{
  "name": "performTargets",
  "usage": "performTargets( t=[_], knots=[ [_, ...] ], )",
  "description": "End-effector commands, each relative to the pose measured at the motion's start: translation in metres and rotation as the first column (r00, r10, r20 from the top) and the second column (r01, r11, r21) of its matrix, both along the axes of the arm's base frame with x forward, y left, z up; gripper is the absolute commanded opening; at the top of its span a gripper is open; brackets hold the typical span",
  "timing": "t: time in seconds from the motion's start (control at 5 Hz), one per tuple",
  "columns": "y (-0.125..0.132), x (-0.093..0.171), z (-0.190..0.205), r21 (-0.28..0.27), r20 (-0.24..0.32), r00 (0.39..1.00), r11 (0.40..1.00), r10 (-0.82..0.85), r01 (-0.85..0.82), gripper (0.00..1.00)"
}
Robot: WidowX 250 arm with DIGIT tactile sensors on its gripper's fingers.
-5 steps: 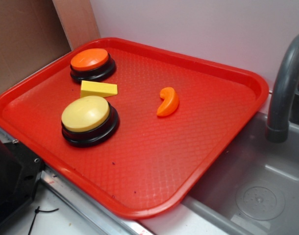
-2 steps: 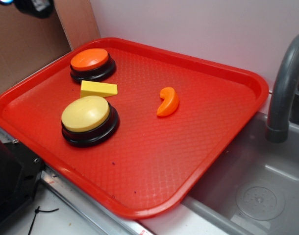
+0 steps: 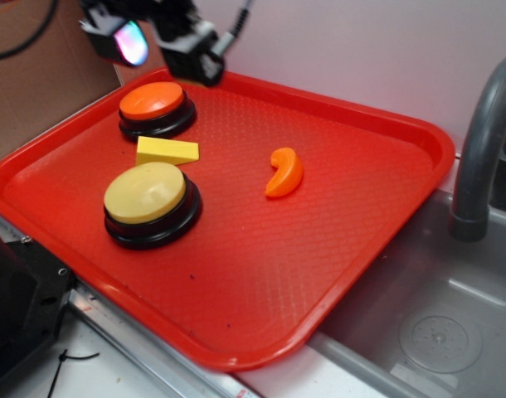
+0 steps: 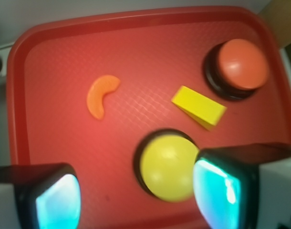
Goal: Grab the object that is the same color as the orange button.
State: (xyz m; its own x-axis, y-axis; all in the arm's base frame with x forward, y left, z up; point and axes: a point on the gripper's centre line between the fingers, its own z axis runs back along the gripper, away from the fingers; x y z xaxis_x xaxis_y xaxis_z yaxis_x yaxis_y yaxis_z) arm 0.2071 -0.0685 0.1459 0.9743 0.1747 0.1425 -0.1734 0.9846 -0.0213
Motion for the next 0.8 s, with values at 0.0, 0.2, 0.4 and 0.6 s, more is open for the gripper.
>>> performTargets(
  t=[0.0,0.2,0.4,0.6],
  knots=[
    [-0.011,0.049,-0.039,-0.047,0.067,0.988,0.989,0.142,-0.139,1.00],
    [-0.016,0.059,-0.058,-0.046,0.046,0.987,0.987,0.157,-0.155,1.00],
    [-0.027,0.067,-0.081,-0.011,0.024,0.987,0.988,0.156,-0.156,1.00],
    [-0.031,0.071,-0.098,-0.010,0.011,0.985,0.985,0.170,-0.170,1.00]
  ],
)
